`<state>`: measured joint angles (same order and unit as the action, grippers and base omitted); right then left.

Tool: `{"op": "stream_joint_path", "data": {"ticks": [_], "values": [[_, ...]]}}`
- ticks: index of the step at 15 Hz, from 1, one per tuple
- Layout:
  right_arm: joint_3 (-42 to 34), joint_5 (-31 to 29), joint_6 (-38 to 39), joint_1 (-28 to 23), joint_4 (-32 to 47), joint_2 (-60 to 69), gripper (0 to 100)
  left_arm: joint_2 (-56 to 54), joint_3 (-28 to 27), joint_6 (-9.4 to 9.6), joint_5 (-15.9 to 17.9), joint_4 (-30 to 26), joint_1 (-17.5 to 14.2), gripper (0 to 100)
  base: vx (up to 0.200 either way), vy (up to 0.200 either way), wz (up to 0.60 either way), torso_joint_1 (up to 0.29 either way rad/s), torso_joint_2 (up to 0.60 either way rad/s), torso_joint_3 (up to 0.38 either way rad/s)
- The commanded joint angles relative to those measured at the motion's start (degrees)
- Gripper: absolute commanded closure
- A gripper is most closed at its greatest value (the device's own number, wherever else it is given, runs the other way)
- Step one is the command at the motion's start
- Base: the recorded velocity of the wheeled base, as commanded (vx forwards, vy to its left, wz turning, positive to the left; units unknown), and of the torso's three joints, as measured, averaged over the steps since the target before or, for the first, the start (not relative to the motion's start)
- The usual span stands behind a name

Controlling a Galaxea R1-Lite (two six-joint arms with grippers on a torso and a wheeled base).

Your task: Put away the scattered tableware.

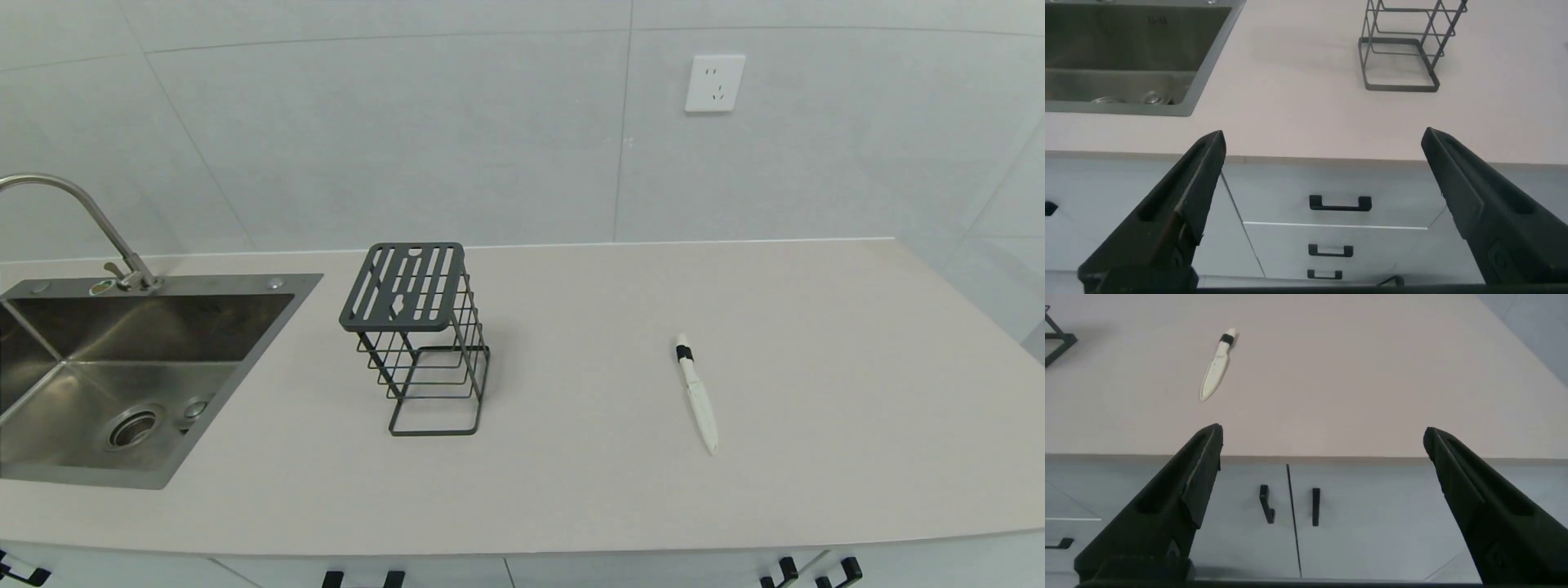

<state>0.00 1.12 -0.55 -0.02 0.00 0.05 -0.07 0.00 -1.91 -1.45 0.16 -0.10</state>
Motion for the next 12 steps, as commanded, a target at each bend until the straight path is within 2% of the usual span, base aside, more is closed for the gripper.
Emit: {"op": "stream_joint_path", "data": {"ticks": [1, 5, 7, 12], "values": [[0.00, 0.02, 0.02, 0.02, 0.00, -0.05, 0, 0.07, 0.00, -0.02, -0.04, 0.02, -0.08, 0, 0.000, 0.000, 0.00, 0.000, 0.00, 0.000], [0.00, -0.15, 0.11, 0.02, 0.00, -0.05, 0, 0.07, 0.00, -0.02, -0.04, 0.02, -0.08, 0, 0.000, 0.000, 0.00, 0.000, 0.00, 0.000], [0.00, -0.15, 0.20, 0.02, 0.00, -0.05, 0, 0.07, 0.00, -0.11, -0.04, 0.02, -0.08, 0, 0.000, 0.000, 0.00, 0.110, 0.00, 0.127], [0.00, 0.02, -0.24, 0.02, 0.09, -0.14, 0, 0.07, 0.00, -0.11, -0.04, 0.02, -0.08, 0, 0.000, 0.000, 0.00, 0.279, -0.02, 0.251]]}}
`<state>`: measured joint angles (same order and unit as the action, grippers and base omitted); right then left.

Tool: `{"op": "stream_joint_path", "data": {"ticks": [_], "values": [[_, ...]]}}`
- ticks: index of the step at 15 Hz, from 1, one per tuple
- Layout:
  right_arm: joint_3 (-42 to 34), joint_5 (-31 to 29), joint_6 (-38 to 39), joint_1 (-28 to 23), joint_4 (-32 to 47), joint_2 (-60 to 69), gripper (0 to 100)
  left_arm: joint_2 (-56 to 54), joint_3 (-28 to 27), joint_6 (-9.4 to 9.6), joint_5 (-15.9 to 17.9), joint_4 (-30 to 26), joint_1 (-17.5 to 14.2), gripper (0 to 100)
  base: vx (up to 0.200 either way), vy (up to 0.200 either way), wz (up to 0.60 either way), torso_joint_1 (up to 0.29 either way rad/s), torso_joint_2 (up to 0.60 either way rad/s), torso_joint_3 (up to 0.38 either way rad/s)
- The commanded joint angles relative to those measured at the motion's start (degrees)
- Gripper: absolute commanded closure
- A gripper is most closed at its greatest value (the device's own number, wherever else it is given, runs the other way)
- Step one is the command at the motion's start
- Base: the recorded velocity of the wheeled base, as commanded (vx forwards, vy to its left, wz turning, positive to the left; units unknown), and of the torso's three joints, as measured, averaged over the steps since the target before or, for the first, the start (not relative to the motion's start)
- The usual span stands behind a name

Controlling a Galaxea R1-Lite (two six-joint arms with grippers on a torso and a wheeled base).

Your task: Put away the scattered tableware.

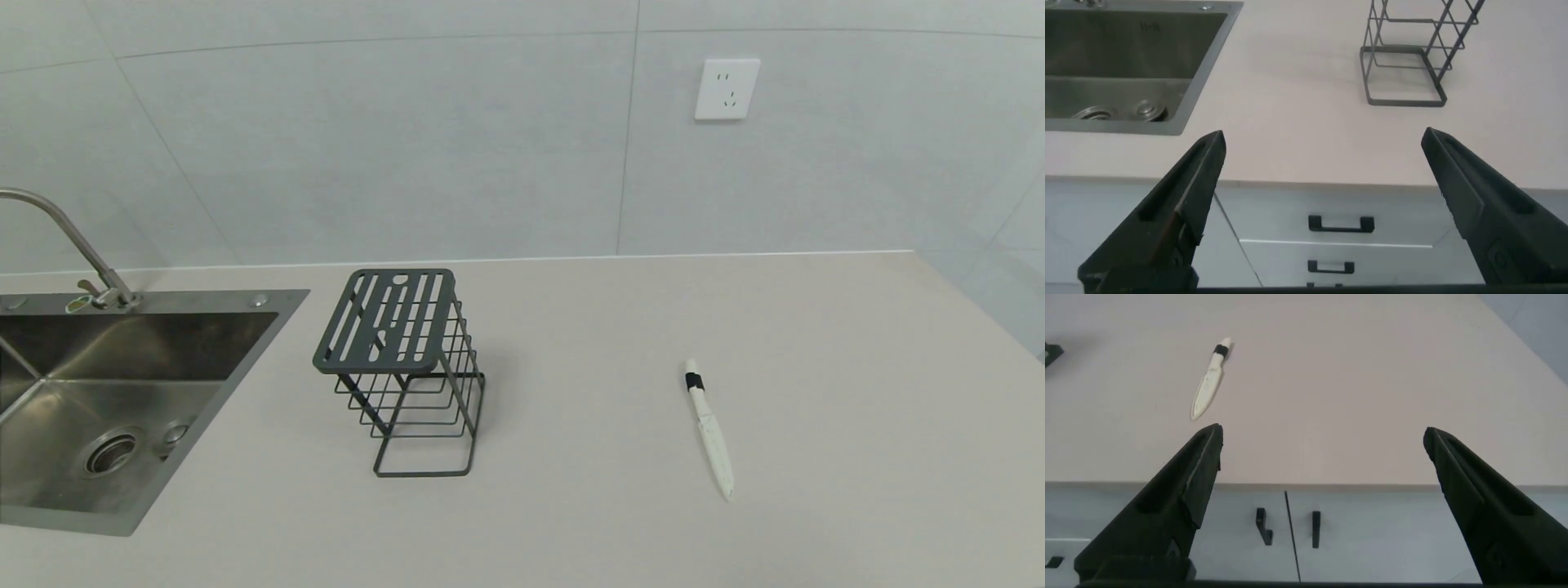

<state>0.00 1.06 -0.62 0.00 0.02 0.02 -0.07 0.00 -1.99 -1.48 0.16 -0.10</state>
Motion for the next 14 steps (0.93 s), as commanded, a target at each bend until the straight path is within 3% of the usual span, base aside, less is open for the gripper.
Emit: {"op": "stream_joint_path", "data": {"ticks": [1, 4, 12, 13, 14], "values": [[0.00, 0.08, -0.17, 0.00, 0.06, -0.11, 0, 0.07, 0.00, -0.03, -0.02, 0.02, -0.08, 0, 0.000, 0.000, 0.00, 0.320, -0.05, 0.251], [0.00, -0.01, -0.70, 0.00, -0.02, -0.11, 0, 0.07, 0.00, -0.03, 0.07, -0.07, -0.08, 0, 0.000, 0.000, 0.00, 0.116, -0.02, 0.102], [0.00, 3.25, -2.10, 0.00, -0.99, -0.02, 0, 0.07, 0.00, -0.03, -0.02, 0.02, -0.08, 0, 0.000, 0.000, 0.00, 0.000, 0.00, 0.000], [0.00, 4.04, -2.19, 0.00, -2.13, -0.02, 0, 0.07, 0.00, 0.14, 0.07, 0.02, -0.08, 0, 0.000, 0.000, 0.00, 0.000, 0.00, 0.000], [0.00, 4.92, -1.84, 0.00, -8.81, -0.11, 0, 0.07, 0.00, 0.14, 0.16, 0.02, -0.08, 0, 0.000, 0.000, 0.00, 0.000, 0.00, 0.000]]}}
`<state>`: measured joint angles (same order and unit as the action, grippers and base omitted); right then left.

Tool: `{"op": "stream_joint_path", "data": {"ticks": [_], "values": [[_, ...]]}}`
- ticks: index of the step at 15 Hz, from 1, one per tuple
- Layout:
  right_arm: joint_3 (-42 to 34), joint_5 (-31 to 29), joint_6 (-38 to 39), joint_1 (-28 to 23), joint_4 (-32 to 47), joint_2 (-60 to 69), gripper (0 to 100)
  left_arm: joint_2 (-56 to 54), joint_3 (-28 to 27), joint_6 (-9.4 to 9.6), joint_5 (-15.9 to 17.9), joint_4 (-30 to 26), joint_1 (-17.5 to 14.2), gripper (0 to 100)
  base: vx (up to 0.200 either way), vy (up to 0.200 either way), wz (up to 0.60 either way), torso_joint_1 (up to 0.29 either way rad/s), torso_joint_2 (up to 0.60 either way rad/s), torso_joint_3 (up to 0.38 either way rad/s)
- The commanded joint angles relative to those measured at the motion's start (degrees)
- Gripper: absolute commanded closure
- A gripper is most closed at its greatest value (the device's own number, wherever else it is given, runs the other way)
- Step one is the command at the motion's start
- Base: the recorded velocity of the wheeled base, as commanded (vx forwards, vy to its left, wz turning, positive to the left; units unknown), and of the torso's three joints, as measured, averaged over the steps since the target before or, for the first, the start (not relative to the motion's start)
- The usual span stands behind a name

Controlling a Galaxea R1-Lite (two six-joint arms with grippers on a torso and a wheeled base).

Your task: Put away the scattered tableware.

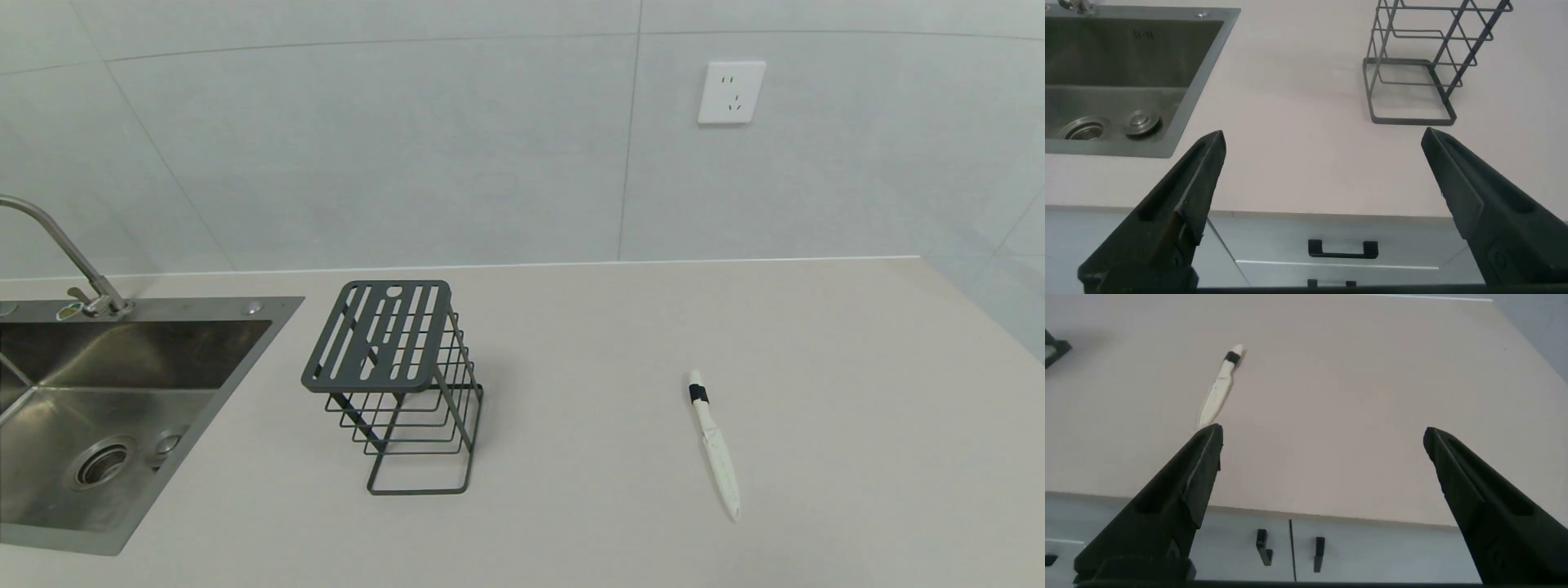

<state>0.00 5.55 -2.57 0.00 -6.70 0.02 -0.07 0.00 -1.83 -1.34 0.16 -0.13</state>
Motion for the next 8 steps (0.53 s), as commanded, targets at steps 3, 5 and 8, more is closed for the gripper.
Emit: {"op": "stream_joint_path", "data": {"ticks": [3, 5, 8], "values": [[0.00, 8.16, -2.17, 0.00, -9.82, -0.11, 0, 0.07, 0.00, 0.16, 0.11, -0.07, -0.04, 0, 0.000, 0.000, 0.00, 0.000, 0.00, 0.000], [1.67, 11.94, -1.82, -0.18, -4.46, -3.28, 0, 0.07, 0.00, 0.25, 0.20, -0.07, 0.05, 0, 0.000, 0.000, 0.00, 0.000, 0.00, 0.000], [9.32, 14.05, -1.47, 0.62, 5.65, -11.19, 0, 0.07, -0.09, -0.02, 0.20, -0.07, 0.05, 0, 0.000, 0.000, 0.00, 0.000, 0.00, 0.000]]}}
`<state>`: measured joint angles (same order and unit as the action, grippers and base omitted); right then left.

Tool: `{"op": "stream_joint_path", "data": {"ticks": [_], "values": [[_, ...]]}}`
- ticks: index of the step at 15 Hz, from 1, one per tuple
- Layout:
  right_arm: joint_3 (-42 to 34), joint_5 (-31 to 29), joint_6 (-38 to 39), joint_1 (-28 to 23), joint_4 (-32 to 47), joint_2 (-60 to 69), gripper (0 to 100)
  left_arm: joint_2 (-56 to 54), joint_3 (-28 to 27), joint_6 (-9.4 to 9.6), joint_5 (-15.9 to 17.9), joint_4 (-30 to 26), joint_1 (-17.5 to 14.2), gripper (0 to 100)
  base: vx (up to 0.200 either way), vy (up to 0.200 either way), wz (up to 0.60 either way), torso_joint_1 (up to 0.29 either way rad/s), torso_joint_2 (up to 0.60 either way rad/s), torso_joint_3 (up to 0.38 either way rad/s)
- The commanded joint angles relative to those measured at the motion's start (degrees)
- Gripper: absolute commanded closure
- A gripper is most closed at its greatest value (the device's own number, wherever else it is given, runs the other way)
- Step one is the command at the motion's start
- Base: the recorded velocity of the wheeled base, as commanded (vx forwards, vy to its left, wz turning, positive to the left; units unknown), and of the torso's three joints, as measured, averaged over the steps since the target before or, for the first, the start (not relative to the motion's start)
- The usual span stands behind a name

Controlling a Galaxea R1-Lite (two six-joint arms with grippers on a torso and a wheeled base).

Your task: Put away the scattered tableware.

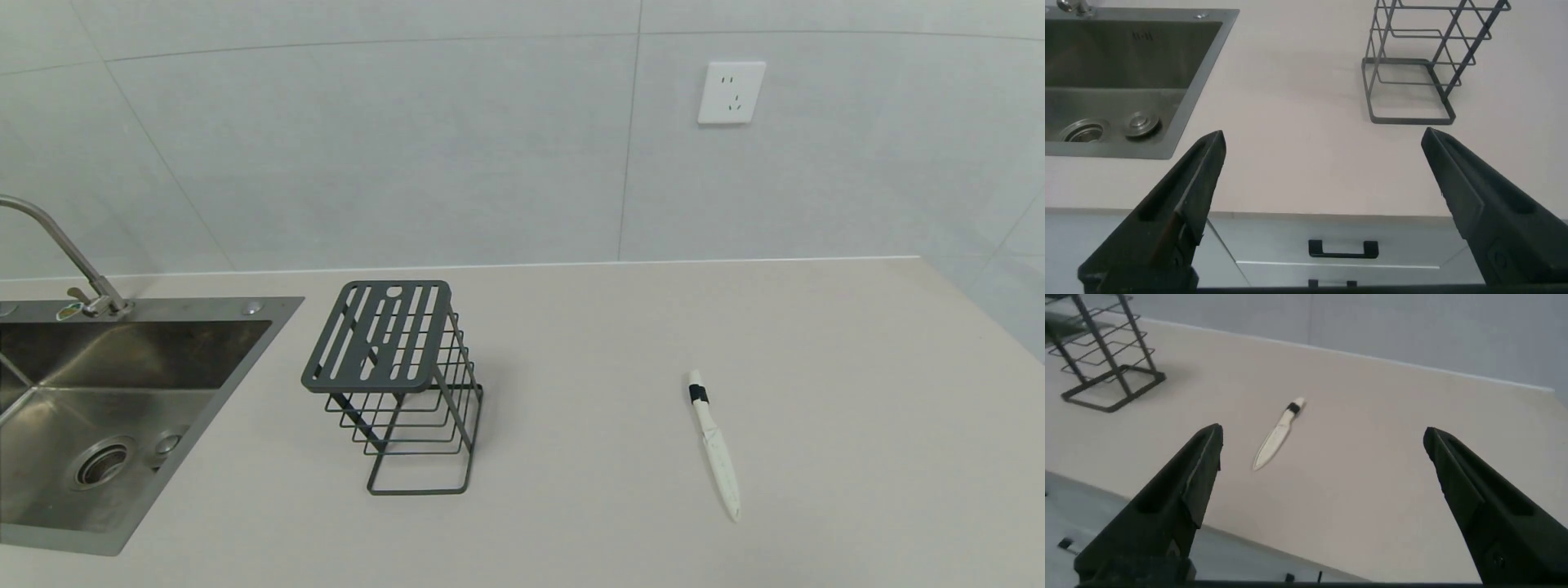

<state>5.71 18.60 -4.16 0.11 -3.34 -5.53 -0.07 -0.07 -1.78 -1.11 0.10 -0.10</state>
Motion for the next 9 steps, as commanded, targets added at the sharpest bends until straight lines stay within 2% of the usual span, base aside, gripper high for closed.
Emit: {"op": "stream_joint_path", "data": {"ticks": [1, 5, 9], "values": [[4.84, 2.32, 0.03, 0.77, 2.55, -8.70, 0, 0.07, -0.01, 0.02, -0.03, -0.01, -0.08, 0, 0.000, 0.000, 0.00, 0.000, 0.00, 0.000], [10.82, 3.90, -0.59, 1.91, 2.11, -23.29, 0, 0.07, 0.07, -0.07, -0.03, 0.08, 0.01, 0, 0.000, 0.000, 0.00, 0.000, 0.00, 0.000], [9.32, 3.90, -2.61, 4.99, -0.09, -31.12, 0, 0.07, -0.01, 0.02, -0.03, -0.01, -0.08, 0, 0.000, 0.000, 0.00, 0.000, 0.00, 0.000]]}}
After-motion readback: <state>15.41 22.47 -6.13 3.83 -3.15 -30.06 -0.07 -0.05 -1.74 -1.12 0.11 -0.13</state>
